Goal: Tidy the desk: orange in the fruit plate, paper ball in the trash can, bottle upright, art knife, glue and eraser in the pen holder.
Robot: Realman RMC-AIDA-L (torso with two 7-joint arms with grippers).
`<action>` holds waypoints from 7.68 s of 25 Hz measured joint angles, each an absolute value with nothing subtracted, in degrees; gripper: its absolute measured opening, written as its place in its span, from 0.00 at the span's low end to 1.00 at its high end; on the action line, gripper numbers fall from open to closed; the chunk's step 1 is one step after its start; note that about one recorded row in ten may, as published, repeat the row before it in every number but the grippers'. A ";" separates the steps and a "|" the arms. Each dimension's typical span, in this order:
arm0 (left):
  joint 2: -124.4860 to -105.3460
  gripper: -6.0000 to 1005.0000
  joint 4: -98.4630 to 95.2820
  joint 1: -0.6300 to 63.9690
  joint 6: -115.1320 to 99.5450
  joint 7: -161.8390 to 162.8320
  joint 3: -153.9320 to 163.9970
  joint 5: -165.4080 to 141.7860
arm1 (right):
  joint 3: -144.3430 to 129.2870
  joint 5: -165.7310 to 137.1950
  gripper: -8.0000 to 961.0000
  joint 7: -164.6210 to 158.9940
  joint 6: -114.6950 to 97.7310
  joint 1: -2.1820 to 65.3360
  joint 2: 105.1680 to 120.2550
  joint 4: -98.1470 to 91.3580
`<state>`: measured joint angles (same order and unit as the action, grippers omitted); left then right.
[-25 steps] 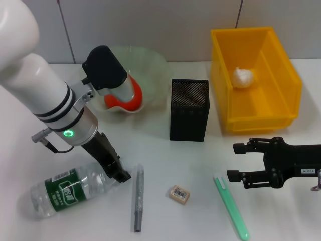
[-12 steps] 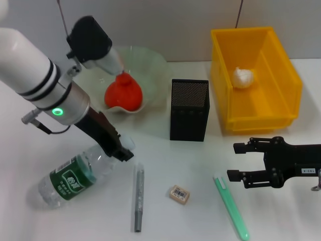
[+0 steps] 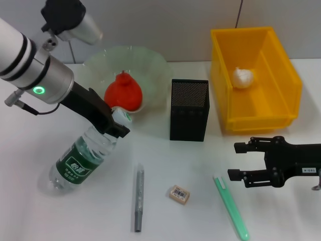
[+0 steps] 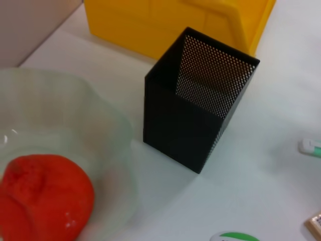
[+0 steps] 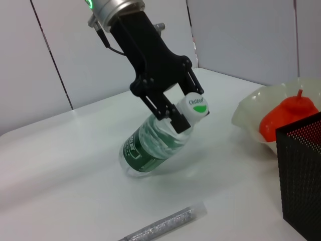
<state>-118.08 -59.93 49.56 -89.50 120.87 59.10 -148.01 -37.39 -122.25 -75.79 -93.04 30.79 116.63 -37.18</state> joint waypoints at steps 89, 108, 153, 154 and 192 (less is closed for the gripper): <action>-118.08 0.45 -70.77 41.79 -83.97 121.27 43.13 -145.38 | -37.43 -122.17 0.83 -76.38 -91.59 31.82 116.36 -37.17; -118.03 0.49 -69.51 41.59 -82.84 120.50 43.33 -145.37 | -37.44 -122.17 0.83 -76.41 -91.72 31.82 116.36 -37.18; -113.70 0.79 -65.12 33.15 -101.70 109.95 37.76 -91.89 | -37.35 -122.17 0.83 -77.11 -91.59 31.85 116.42 -37.21; -113.58 0.79 -63.46 32.80 -103.17 108.77 37.94 -90.66 | -37.35 -122.17 0.83 -77.16 -91.63 31.94 116.42 -37.25; -116.54 0.78 -31.99 24.84 -98.28 62.26 40.43 -112.43 | -74.57 -156.49 0.83 -150.71 -96.75 64.92 119.75 -43.49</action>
